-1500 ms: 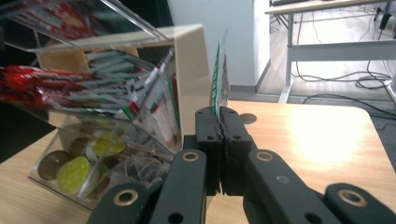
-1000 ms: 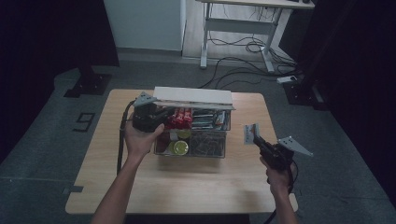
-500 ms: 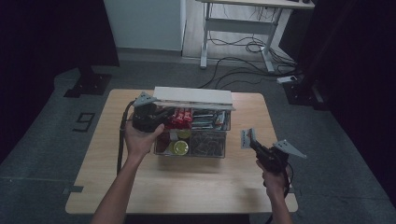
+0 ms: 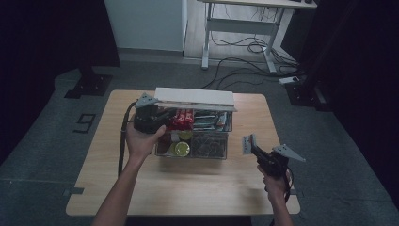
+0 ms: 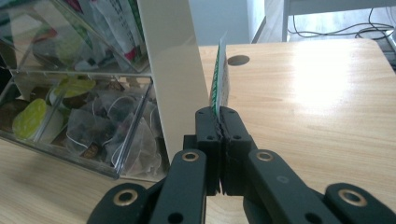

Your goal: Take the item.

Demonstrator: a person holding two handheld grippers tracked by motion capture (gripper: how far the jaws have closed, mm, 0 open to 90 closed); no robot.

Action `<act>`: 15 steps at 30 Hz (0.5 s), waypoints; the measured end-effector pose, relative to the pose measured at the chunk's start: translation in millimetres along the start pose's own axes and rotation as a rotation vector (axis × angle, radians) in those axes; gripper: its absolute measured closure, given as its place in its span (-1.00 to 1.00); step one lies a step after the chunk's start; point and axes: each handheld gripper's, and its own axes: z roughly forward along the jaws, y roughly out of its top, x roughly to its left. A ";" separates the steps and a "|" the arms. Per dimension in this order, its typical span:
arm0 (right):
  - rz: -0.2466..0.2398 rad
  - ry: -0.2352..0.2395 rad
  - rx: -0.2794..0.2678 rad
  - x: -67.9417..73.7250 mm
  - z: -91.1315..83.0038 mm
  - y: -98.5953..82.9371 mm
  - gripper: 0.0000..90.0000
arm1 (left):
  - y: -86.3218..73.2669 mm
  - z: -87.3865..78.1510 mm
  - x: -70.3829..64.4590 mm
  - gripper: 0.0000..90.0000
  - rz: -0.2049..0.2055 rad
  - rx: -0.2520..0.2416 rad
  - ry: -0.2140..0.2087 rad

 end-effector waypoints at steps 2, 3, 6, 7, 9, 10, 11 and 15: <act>0.002 -0.001 0.008 0.3 1.6 -1.7 0.94 | -0.1 0.1 -0.2 0.98 0.000 0.000 0.000; 0.000 0.001 0.011 0.4 2.3 -2.4 0.94 | -0.1 0.1 -0.3 0.98 0.001 0.000 0.000; -0.002 0.002 0.022 1.0 5.3 -5.0 0.94 | -0.1 -0.1 -0.6 0.98 0.002 0.001 0.000; -0.002 0.002 0.026 1.1 6.2 -5.8 0.94 | -0.2 -0.1 -0.7 0.98 0.002 0.001 0.000; -0.004 0.002 0.034 1.2 8.5 -8.1 0.94 | -0.2 -0.1 -0.9 0.98 0.001 0.001 0.001; -0.005 0.002 0.036 1.2 9.3 -8.8 0.94 | -0.2 -0.2 -1.1 0.98 0.002 0.002 0.002; -0.007 0.001 0.041 1.2 10.3 -10.0 0.94 | -0.2 -0.2 -1.2 0.98 0.001 0.002 0.002; -0.002 0.001 0.062 0.6 14.1 -14.6 0.94 | -0.4 -0.5 -1.8 0.98 0.001 0.000 0.000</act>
